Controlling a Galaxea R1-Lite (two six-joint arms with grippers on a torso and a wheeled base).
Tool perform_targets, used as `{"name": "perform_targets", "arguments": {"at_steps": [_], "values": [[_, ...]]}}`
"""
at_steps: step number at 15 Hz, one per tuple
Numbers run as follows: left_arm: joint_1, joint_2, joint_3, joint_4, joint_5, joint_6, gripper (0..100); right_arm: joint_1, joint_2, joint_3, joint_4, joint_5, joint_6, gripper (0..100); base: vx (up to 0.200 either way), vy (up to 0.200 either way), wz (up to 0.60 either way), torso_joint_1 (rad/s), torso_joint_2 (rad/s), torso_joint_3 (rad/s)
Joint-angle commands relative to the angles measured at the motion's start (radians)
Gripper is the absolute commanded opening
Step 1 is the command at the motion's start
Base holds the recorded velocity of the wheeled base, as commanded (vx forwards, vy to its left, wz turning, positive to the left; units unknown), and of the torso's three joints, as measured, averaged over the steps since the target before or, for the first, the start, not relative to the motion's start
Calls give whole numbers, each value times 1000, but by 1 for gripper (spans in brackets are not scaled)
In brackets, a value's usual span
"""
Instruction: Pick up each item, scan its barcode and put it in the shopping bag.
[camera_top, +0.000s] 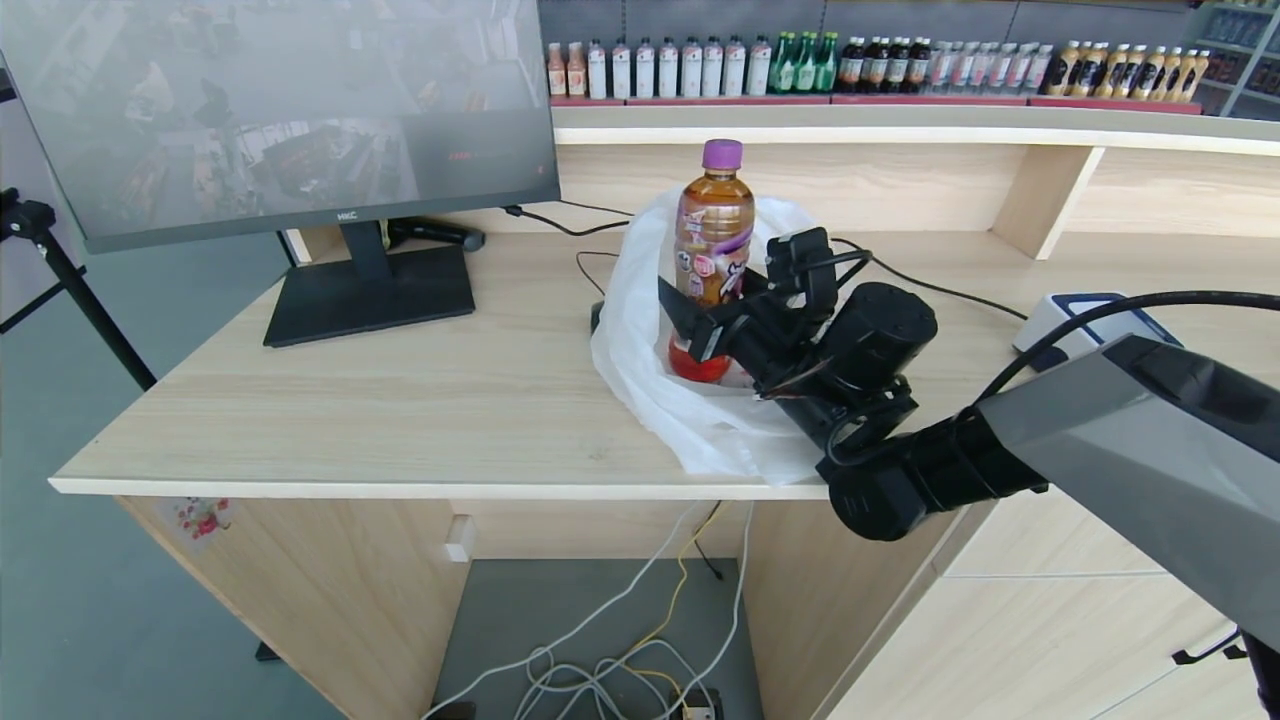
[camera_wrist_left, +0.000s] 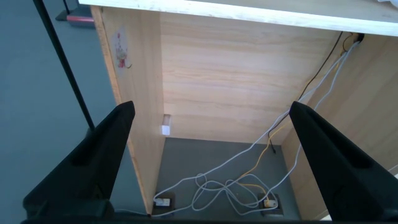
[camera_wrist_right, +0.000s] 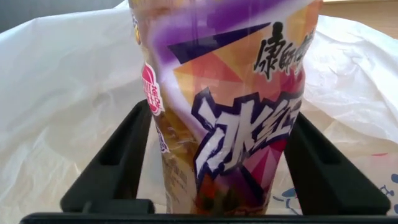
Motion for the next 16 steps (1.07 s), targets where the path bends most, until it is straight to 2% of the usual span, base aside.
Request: {"name": "perform_targets", "arguments": {"at_steps": [1, 7, 11, 16], "values": [[0, 0, 0, 0, 0, 0, 100, 1, -6, -2, -4, 2, -3, 100, 0, 0, 0, 0, 0, 0], [0, 0, 0, 0, 0, 0, 100, 6, -50, 43, -24, 6, -14, 100, 0, 0, 0, 0, 0, 0], [0, 0, 0, 0, 0, 0, 100, 9, -115, 207, -144, 5, -16, 100, 0, 0, 0, 0, 0, 0], [0, 0, 0, 0, 0, 0, 100, 12, -280, 405, -204, 5, -31, 100, 0, 0, 0, 0, 0, 0]]}}
